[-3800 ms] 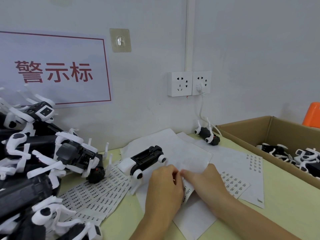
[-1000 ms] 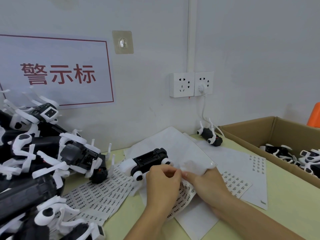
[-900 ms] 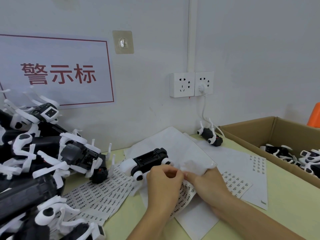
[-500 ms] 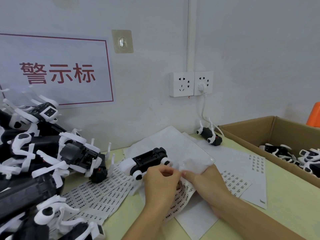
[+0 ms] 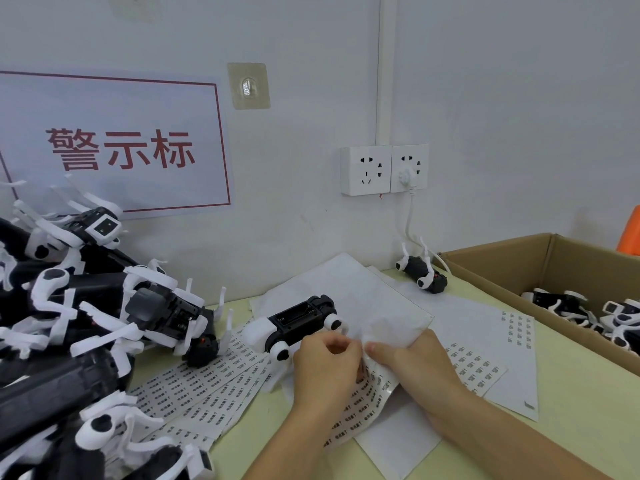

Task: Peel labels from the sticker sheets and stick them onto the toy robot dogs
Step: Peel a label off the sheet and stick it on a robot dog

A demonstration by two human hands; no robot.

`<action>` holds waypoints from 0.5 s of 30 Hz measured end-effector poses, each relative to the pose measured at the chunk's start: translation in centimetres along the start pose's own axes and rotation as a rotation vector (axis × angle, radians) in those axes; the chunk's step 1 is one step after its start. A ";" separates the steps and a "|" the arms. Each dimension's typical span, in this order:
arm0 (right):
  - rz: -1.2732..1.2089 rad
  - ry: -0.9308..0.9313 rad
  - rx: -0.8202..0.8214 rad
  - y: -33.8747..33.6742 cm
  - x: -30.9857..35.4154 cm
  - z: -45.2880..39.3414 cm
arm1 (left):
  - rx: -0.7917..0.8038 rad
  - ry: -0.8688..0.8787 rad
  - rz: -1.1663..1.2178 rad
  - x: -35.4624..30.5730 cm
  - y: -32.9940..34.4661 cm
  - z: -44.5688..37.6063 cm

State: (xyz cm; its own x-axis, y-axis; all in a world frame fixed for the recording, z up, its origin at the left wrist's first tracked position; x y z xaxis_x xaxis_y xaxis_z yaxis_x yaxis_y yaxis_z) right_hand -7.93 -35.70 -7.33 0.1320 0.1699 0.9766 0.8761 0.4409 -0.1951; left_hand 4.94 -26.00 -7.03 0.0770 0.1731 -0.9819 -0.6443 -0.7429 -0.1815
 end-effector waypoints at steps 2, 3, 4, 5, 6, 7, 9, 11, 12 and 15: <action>0.021 -0.002 0.015 0.1 0.2 0.1 | -0.003 -0.019 -0.022 0.1 0.0 -0.1; 0.026 0.003 0.016 0.1 0.2 0.2 | -0.005 -0.028 -0.030 0.2 0.0 -0.2; 0.029 0.011 0.011 0.0 0.2 0.2 | -0.009 -0.034 -0.040 0.2 0.0 -0.2; 0.032 0.017 0.007 0.0 0.2 0.3 | -0.016 -0.035 -0.050 0.2 0.0 -0.2; 0.037 0.021 0.007 -0.1 0.3 0.3 | -0.023 -0.031 -0.057 0.1 0.0 -0.2; 0.041 0.024 0.011 -0.2 0.4 0.4 | -0.034 -0.025 -0.057 0.1 -0.1 -0.2; 0.019 0.028 0.023 -0.2 0.7 0.5 | -0.064 -0.017 -0.037 0.3 -0.3 -0.3; -0.064 0.039 0.006 -0.5 1.0 0.4 | -0.092 -0.010 -0.025 0.4 -0.5 -0.3; -0.116 0.053 -0.030 -0.9 1.0 0.3 | -0.099 -0.003 -0.030 0.4 -0.5 -0.2; -0.179 0.079 -0.242 -3.9 1.2 0.1 | -0.115 0.051 -0.080 -0.1 -0.5 0.4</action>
State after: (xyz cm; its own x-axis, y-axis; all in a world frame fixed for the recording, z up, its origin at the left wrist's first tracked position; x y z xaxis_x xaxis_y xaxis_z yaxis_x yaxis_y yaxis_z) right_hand -11.22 -37.12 -5.42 -0.0070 0.0349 0.9994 0.9725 0.2330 -0.0014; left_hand 4.98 -25.41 -6.83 0.1650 0.2043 -0.9649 -0.5435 -0.7976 -0.2617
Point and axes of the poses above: each hand's wrist, its own z-axis away from the middle knuckle, its own y-axis out of the palm, x = y × z, the point moved 9 cm from there along -z, towards the middle knuckle, and after that the axes turned 6 degrees about -y, right-handed, at the moved point
